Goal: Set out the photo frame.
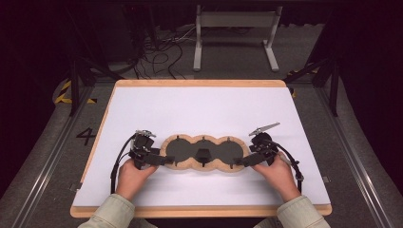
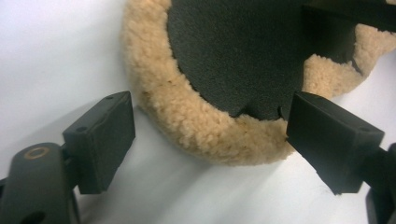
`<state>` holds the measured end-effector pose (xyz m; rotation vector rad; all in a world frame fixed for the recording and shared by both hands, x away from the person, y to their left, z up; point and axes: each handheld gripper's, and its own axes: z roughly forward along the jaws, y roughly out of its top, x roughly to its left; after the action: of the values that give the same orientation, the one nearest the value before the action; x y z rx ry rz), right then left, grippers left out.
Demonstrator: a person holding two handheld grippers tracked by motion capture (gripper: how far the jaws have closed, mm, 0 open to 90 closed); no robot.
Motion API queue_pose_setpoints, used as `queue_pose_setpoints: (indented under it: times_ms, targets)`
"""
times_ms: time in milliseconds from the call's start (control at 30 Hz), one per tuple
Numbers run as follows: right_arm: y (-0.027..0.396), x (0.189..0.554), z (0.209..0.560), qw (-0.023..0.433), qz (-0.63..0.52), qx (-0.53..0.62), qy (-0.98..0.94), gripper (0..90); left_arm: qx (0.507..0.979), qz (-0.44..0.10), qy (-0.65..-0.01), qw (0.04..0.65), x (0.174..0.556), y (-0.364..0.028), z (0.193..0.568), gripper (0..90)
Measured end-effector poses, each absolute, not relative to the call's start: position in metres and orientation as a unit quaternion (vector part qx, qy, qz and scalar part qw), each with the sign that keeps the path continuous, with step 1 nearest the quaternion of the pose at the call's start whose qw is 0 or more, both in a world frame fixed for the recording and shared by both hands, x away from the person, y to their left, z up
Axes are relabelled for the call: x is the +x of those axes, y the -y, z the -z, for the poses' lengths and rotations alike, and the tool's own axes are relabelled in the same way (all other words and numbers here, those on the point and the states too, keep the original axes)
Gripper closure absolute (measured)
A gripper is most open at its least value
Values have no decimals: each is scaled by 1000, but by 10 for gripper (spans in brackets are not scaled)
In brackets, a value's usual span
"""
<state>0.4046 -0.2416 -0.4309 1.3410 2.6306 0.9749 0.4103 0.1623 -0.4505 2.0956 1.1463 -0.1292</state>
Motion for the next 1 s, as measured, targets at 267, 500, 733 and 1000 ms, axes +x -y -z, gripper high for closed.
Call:
queue_pose_setpoints:
  times_ms: [267,500,733,1000]
  targets:
    - [236,406,438,-5,-298,430,-852,27,816,55,-445,364,408,-156,450,150]
    - [231,403,437,-13,-290,428,-856,30,815,57,-447,364,409,-157,450,169]
    - [230,404,436,-15,-286,435,-854,32,812,54,-452,366,409,-158,450,191]
    - [233,406,434,-28,-299,449,-841,33,808,50,-454,372,408,-160,447,241]
